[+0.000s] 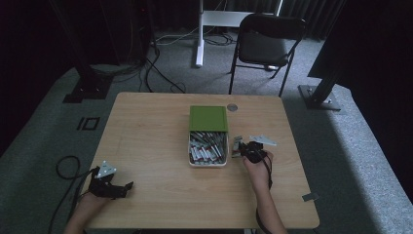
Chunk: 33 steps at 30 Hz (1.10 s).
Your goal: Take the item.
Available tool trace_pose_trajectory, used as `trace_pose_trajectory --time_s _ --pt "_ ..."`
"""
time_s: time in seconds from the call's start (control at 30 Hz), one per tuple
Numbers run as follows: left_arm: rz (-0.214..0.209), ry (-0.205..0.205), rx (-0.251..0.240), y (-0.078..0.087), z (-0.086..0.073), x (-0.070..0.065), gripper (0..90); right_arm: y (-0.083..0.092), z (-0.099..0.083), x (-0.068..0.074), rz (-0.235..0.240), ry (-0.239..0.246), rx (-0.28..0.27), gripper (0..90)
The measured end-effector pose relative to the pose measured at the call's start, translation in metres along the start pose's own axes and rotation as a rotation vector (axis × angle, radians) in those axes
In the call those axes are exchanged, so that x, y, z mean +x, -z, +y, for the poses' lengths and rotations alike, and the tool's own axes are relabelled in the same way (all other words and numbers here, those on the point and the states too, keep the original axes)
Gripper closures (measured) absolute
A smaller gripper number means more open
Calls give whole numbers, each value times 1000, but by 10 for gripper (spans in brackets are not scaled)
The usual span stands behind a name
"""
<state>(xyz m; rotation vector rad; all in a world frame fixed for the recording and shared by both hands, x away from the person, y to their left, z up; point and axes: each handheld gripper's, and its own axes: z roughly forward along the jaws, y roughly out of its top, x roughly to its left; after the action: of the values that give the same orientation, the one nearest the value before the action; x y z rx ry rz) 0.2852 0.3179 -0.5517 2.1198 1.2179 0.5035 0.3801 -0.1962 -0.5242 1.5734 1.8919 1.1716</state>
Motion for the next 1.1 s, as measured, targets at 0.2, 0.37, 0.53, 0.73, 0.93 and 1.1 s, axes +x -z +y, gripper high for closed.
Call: trace_pose_trajectory --time_s 0.2,0.37,0.53,0.73,0.93,1.1 --pt "0 -2 0 0 0 0 14 -5 -4 -12 0 -4 23 847" --pt "0 -1 0 0 0 0 14 -11 -8 -14 11 2 32 818" --pt "0 -1 0 0 0 0 14 -20 -12 -16 8 26 68 735" --pt "0 -2 0 0 0 0 14 -18 -16 -26 -9 35 68 546" --pt "0 -1 0 0 0 0 14 -6 -16 -37 -40 46 66 451" --pt "0 -1 0 0 0 0 14 4 -18 -48 -69 49 65 406"
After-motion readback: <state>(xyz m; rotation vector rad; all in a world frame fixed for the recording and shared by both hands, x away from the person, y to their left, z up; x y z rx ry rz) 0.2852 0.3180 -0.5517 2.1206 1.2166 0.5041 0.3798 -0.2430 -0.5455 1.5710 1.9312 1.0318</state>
